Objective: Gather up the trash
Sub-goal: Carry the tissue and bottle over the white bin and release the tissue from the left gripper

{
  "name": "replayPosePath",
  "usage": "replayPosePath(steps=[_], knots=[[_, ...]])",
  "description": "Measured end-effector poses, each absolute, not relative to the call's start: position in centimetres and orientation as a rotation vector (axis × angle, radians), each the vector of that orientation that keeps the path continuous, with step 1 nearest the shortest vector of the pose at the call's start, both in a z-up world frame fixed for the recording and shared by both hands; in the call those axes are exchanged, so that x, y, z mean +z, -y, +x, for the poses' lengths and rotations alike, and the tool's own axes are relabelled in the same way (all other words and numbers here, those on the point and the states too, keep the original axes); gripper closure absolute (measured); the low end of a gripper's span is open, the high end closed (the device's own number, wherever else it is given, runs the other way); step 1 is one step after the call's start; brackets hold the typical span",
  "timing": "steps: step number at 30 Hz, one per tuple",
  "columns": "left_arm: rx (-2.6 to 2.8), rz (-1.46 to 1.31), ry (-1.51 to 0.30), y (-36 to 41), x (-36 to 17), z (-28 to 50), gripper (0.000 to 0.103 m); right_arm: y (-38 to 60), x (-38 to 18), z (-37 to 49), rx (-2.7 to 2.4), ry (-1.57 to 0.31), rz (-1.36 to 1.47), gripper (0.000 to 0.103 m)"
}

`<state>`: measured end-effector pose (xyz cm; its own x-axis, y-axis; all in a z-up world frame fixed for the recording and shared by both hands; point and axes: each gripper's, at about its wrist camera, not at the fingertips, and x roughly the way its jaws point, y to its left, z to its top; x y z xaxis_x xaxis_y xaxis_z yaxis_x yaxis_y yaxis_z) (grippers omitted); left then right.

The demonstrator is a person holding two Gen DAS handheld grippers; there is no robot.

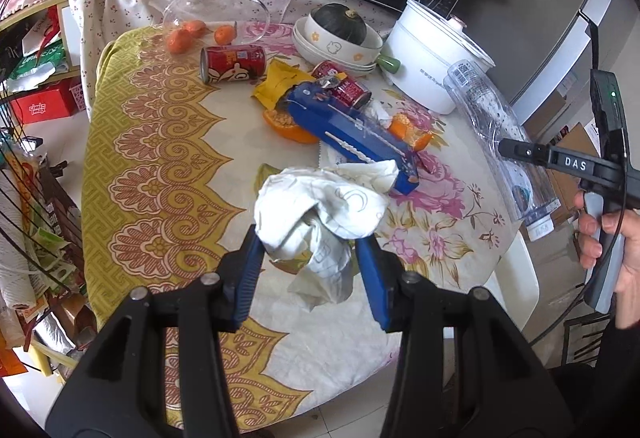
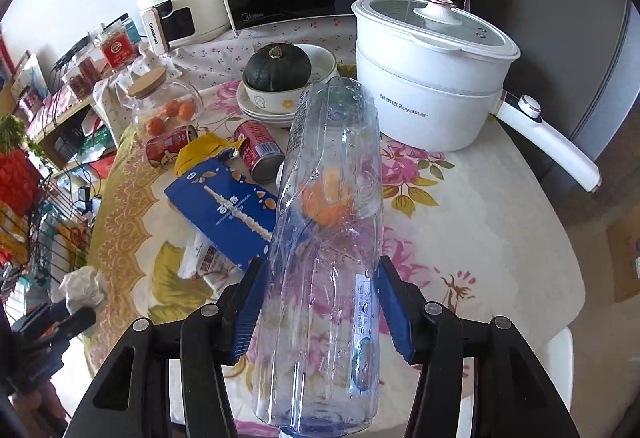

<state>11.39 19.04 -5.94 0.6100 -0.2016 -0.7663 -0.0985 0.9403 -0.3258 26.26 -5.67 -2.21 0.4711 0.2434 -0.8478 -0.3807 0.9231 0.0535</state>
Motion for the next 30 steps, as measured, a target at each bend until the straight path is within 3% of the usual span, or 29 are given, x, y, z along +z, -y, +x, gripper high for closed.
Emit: replayPosePath(steps=[30], knots=[[-0.245,-0.151,-0.951,-4.0,-5.1,15.1,0.055,24.1,-2.5,17.2,0.251,-0.976,-0.025,0.046]])
